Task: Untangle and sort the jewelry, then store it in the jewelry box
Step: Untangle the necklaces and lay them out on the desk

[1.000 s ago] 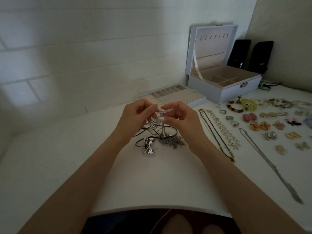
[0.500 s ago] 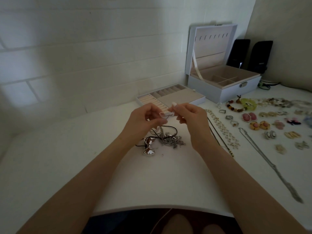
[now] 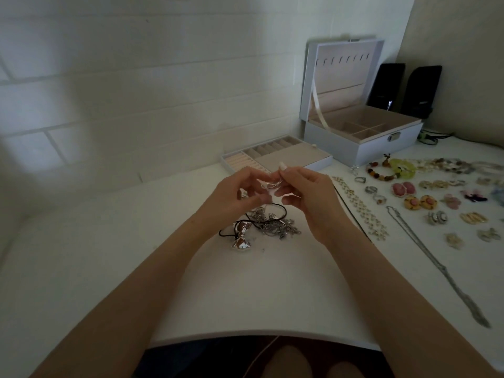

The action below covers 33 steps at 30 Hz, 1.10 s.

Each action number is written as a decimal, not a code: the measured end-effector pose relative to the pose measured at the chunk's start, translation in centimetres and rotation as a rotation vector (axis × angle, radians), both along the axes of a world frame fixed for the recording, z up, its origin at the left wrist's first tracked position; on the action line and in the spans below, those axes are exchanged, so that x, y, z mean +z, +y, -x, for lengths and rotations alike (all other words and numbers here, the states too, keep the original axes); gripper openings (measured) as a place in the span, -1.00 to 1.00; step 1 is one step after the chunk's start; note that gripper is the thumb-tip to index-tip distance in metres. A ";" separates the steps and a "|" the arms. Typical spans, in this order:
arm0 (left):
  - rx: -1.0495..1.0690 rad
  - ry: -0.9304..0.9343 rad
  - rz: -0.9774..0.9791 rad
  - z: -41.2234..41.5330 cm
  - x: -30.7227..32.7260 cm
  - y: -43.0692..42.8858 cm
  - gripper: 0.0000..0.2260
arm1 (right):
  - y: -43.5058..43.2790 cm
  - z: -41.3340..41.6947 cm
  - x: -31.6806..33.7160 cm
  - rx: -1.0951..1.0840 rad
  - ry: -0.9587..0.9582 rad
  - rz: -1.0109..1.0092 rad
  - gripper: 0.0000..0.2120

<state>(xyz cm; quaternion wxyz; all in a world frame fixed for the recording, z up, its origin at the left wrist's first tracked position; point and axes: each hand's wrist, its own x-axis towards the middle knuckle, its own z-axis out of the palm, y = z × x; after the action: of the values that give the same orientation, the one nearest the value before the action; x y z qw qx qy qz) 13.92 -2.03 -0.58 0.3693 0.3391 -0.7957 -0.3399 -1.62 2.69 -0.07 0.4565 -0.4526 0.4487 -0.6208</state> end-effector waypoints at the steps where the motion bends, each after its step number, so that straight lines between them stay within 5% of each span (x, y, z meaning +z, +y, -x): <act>1: 0.023 -0.007 0.022 0.0 0.0 0.0 -0.85 | 0.0 0.0 0.0 -0.003 0.017 0.018 -0.81; 8: 0.209 0.055 0.076 -0.6 0.3 -0.8 -0.85 | 0.2 -0.3 0.2 0.107 -0.026 0.127 -0.77; 13: 0.131 0.303 -0.149 -1.0 1.1 -0.4 -0.84 | -0.1 -0.1 0.0 0.100 -0.083 0.109 -0.76; 20: -0.197 0.010 -0.229 -0.9 0.8 0.2 -0.63 | -0.1 -0.3 -0.2 0.176 -0.151 0.220 -0.82; 22: -0.147 -0.025 -0.173 -0.8 0.7 0.1 -0.72 | 0.0 -0.2 -0.1 0.158 -0.150 0.237 -0.82; 24: -0.038 0.015 -0.109 -0.8 0.8 -0.1 -0.88 | 0.0 -0.1 -0.1 0.123 -0.147 0.224 -0.82; 33: 0.026 0.424 -0.299 -1.8 1.6 -0.9 -0.75 | -0.3 0.2 -0.6 -0.136 0.132 0.056 -0.76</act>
<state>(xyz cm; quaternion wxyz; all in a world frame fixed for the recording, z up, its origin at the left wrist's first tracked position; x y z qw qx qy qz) 15.74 -2.95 1.01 0.4781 0.3213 -0.6368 -0.5126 -1.78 2.41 -0.70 0.3697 -0.4739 0.4899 -0.6315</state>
